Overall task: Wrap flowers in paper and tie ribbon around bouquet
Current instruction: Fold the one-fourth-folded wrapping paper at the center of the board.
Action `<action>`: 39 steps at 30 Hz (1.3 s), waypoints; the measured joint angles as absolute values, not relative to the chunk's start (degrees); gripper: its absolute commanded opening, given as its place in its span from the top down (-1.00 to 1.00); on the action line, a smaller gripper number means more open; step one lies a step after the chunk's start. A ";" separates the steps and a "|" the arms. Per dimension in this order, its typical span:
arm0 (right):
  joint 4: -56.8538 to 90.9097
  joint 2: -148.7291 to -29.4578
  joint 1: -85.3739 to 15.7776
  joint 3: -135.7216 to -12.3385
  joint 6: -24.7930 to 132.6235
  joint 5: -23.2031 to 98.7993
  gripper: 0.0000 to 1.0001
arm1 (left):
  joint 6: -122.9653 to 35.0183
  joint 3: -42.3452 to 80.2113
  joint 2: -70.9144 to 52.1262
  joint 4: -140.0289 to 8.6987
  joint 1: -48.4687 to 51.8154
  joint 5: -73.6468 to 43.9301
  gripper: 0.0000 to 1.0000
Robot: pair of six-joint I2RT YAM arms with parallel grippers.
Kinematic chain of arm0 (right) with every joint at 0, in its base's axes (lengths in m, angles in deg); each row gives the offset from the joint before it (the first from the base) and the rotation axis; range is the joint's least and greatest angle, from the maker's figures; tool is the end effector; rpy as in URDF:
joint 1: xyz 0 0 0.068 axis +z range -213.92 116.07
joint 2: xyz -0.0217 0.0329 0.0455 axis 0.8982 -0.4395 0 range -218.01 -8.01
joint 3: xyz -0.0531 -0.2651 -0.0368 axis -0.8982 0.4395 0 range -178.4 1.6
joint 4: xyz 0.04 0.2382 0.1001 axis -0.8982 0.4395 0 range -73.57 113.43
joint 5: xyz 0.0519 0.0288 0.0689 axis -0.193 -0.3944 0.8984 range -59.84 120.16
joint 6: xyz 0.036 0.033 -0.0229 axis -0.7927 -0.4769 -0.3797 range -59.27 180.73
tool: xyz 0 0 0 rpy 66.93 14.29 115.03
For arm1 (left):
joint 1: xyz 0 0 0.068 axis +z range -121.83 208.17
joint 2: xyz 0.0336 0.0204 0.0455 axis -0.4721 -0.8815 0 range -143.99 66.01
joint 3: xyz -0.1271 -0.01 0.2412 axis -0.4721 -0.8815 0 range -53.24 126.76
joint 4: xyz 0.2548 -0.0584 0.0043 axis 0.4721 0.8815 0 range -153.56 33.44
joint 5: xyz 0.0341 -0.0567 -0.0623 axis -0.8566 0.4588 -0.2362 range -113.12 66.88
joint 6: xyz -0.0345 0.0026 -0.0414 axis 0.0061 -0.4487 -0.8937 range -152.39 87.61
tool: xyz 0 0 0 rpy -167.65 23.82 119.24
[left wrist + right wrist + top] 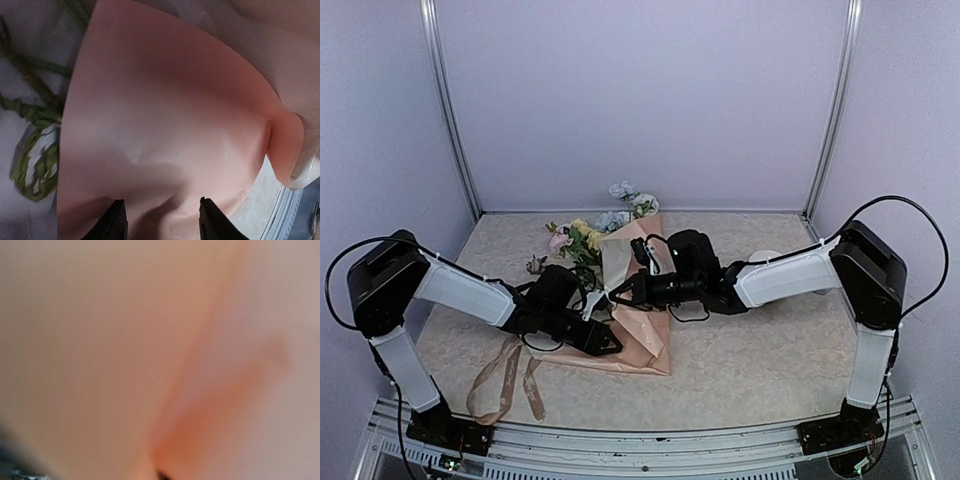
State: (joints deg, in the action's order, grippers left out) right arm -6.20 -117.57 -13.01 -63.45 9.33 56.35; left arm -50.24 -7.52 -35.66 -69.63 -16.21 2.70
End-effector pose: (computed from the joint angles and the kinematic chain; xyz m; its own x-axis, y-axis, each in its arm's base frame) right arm 0.2548 0.3386 0.1939 -0.8927 0.0133 -0.4505 -0.4121 0.3806 0.8278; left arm 0.2239 -0.2409 0.1215 -0.7747 0.3722 -0.5112 0.6227 0.5895 -0.5145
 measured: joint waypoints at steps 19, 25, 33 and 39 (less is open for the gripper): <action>7.09 -126.84 -11.26 -75.06 12.00 53.51 1.00 | -57.89 -19.63 -11.46 -80.45 -10.68 -3.98 -0.68; 8.47 -126.88 -10.54 -75.76 13.51 52.40 1.00 | -58.46 -9.42 -12.73 -78.72 -9.89 -11.00 -0.81; 9.47 -126.95 -10.52 -75.76 14.40 51.72 1.00 | -59.97 -1.29 -23.13 -71.24 -9.48 -18.39 -0.38; 9.49 -126.95 -10.52 -75.76 14.64 51.72 1.00 | -60.91 -1.34 -23.94 -68.12 -9.24 -19.48 0.37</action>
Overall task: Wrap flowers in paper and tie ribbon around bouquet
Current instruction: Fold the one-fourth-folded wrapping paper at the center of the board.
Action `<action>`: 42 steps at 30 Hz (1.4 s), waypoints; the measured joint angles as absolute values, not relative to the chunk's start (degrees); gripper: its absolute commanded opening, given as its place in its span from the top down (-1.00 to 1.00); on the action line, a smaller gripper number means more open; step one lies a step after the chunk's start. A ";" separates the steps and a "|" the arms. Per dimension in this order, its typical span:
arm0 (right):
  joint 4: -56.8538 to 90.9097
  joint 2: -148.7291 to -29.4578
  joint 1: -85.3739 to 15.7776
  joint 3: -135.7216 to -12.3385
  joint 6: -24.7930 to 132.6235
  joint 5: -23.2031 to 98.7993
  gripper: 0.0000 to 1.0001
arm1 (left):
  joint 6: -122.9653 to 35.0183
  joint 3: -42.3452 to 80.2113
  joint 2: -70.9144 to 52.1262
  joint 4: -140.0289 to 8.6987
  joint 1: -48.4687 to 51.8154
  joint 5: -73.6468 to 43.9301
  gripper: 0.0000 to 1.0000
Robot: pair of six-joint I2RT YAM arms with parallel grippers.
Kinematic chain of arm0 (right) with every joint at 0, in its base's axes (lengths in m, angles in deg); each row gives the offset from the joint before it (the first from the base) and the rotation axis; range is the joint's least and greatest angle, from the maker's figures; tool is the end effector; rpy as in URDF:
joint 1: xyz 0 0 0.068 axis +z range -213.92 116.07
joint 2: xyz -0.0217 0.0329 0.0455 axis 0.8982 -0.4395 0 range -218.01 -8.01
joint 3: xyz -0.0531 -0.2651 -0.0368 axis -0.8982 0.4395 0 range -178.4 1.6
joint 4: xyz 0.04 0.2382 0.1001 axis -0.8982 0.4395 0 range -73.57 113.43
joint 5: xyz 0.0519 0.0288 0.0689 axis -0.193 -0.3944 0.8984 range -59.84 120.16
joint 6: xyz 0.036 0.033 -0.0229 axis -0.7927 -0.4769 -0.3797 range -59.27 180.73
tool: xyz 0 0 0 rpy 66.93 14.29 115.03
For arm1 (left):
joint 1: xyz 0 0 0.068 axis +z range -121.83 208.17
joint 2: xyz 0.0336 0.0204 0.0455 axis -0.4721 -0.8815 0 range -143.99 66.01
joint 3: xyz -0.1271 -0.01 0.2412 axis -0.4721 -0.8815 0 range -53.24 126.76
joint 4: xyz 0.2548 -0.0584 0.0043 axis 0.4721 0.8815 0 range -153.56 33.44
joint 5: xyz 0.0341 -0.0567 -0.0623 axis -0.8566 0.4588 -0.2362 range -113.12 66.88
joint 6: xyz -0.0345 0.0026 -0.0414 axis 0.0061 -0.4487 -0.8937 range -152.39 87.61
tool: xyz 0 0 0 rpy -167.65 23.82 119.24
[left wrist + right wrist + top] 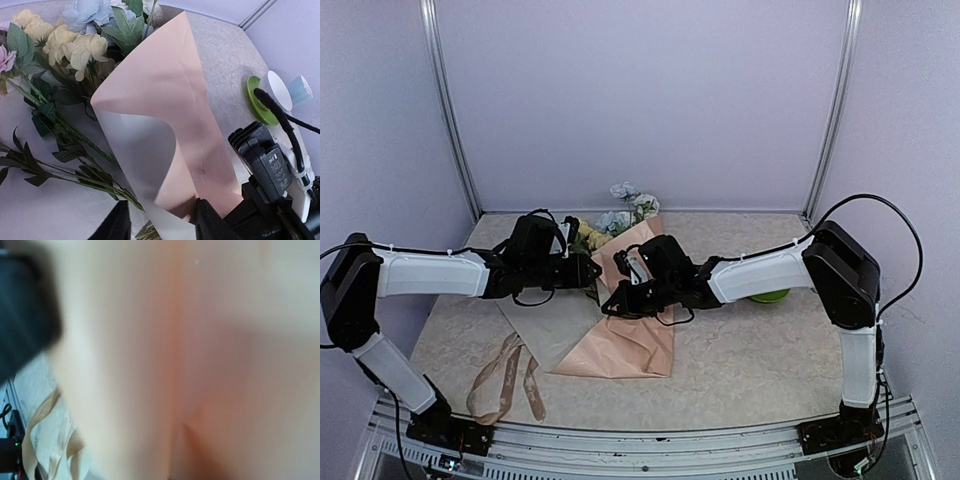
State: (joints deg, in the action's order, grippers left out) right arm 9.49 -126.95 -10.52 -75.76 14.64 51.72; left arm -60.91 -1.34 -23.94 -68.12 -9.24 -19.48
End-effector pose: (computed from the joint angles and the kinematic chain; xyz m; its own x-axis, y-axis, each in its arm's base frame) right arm 0.2631 0.3763 0.1660 -0.9027 -0.0919 -0.4202 -0.3988 0.5448 0.7376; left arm 0.2694 -0.2090 0.2132 -0.6947 -0.0684 -0.7160 0.3605 0.8283 -0.4289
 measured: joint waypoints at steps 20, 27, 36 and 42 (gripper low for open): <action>9.47 -126.95 -10.52 -75.76 15.04 51.72 1.00 | -61.08 -1.93 -26.74 -75.29 -7.05 -8.81 0.04; 9.47 -126.95 -10.52 -75.76 15.32 51.72 1.00 | -61.56 -1.71 -28.51 -76.93 -7.46 -7.81 0.93; 9.08 -126.95 -10.52 -75.74 16.20 51.59 0.53 | -60.43 -1.53 -29.95 -74.33 -5.37 -9.36 1.00; 7.98 -126.84 -10.36 -75.58 19.21 55.17 0.16 | -59.55 -1.56 -33.40 -73.30 1.15 -10.30 1.00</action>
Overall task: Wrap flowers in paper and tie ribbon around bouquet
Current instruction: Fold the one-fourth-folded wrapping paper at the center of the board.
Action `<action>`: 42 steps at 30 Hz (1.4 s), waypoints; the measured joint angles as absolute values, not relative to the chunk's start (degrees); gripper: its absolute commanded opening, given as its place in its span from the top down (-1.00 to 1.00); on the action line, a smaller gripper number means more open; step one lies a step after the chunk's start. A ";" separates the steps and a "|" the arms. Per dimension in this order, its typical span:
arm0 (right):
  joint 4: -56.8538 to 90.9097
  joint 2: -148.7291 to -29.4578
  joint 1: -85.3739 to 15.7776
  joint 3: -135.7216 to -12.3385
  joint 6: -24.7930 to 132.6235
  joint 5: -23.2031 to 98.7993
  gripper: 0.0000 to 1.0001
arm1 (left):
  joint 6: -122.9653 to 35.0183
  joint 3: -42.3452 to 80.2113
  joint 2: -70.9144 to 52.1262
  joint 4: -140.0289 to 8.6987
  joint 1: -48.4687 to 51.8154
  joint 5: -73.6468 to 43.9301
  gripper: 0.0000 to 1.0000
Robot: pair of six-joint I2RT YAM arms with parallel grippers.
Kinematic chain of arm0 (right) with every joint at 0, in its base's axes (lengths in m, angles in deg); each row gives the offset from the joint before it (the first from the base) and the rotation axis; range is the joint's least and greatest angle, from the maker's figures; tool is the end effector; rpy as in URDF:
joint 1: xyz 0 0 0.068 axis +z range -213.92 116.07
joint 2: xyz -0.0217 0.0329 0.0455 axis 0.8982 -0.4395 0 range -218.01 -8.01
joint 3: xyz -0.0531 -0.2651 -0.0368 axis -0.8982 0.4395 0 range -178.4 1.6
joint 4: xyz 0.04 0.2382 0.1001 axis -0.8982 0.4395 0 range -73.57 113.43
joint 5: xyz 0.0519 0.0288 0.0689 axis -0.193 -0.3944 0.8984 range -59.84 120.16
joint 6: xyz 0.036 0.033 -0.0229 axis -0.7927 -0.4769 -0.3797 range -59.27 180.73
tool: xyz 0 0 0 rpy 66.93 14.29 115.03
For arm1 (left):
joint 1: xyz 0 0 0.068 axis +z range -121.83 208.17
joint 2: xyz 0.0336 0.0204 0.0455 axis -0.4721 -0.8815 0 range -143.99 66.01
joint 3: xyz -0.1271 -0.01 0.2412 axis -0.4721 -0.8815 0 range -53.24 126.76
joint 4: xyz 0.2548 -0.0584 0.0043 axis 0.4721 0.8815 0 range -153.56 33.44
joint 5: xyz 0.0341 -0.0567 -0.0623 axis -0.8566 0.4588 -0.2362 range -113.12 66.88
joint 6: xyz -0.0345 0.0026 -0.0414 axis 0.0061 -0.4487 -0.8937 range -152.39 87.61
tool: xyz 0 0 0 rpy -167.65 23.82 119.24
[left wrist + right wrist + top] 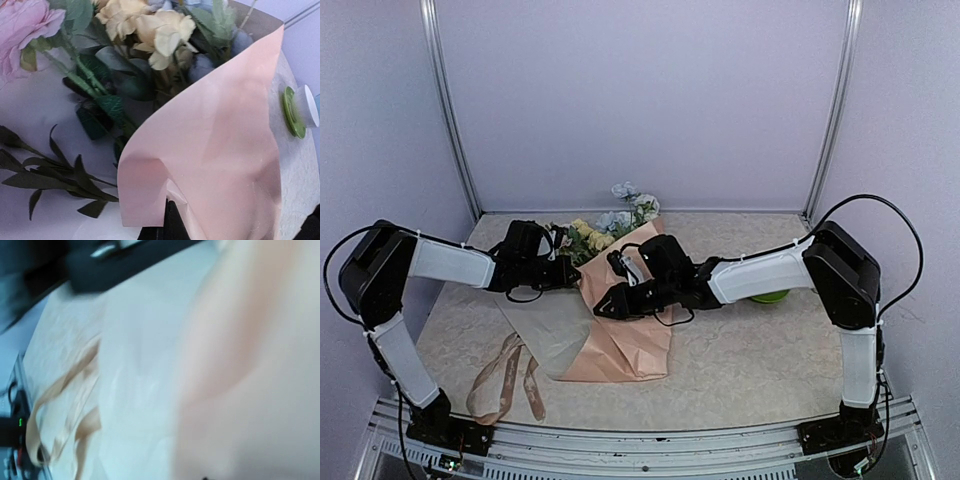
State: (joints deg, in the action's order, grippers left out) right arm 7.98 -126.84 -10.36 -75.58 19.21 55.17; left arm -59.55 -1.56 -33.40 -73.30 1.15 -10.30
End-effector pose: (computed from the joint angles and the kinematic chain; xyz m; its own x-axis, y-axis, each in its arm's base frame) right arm 0.2606 0.3784 0.1687 -0.8660 -0.1617 -0.4732 -0.4877 0.4818 0.7280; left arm 0.3153 -0.1697 0.1660 -0.7612 -0.1113 -0.6388 0.2825 0.8298 -0.4812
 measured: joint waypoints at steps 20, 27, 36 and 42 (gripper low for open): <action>13.71 -110.86 -7.85 -52.00 31.19 60.40 0.60 | -57.43 -2.08 -39.94 -72.93 5.02 -7.81 1.00; 13.86 -112.06 -7.28 -47.30 29.49 57.77 0.63 | -55.90 1.48 -41.32 -71.46 4.95 -7.28 1.00; 13.49 -112.24 -7.28 -47.28 27.06 56.79 0.69 | -52.27 5.66 -39.74 -65.91 4.16 -9.12 -0.07; 12.82 -112.57 -7.28 -47.30 25.44 56.99 0.73 | -49.96 6.51 -22.98 -55.94 -5.21 -17.34 0.20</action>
